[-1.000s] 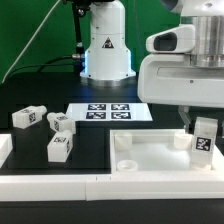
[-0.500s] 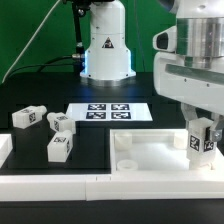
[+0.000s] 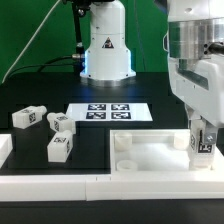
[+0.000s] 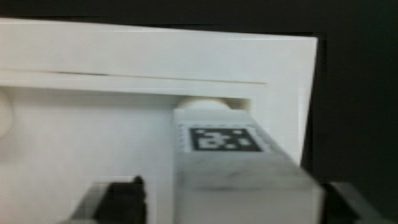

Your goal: Assemble one leg

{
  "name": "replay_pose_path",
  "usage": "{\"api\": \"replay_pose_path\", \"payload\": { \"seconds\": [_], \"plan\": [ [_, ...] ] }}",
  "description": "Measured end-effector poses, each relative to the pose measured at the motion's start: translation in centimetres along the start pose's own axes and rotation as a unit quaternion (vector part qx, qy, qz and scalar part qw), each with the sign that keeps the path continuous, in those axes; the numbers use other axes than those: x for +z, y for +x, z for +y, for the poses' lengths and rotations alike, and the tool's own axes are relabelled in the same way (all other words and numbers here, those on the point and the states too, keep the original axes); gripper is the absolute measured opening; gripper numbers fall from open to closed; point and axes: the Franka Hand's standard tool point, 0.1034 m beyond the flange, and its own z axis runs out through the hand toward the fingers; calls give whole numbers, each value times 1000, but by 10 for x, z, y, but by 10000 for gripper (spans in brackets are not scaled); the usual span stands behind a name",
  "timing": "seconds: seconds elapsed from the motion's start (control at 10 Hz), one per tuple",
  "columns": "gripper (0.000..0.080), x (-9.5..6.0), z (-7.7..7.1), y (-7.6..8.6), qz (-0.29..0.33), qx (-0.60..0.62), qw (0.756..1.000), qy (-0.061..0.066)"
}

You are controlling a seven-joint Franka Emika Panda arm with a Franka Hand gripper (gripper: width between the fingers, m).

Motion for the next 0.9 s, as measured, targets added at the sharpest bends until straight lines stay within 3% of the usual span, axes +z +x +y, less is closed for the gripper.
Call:
{"api": "replay_pose_path", "payload": {
  "seconds": [0.1, 0.2, 0.3, 0.6, 0.7, 0.9],
  "plan": [
    [579, 0, 1, -1, 0, -100, 995, -10],
    [579, -1, 0, -2, 0, -190, 982, -11],
    [634, 0, 0, -6, -2, -270, 963, -10],
    [649, 0, 1, -7, -3, -359, 933, -11],
    [649, -1, 1, -5, -1, -424, 906, -15],
    [649, 1, -1, 0, 10, -599, 800, -30]
  ]
}}
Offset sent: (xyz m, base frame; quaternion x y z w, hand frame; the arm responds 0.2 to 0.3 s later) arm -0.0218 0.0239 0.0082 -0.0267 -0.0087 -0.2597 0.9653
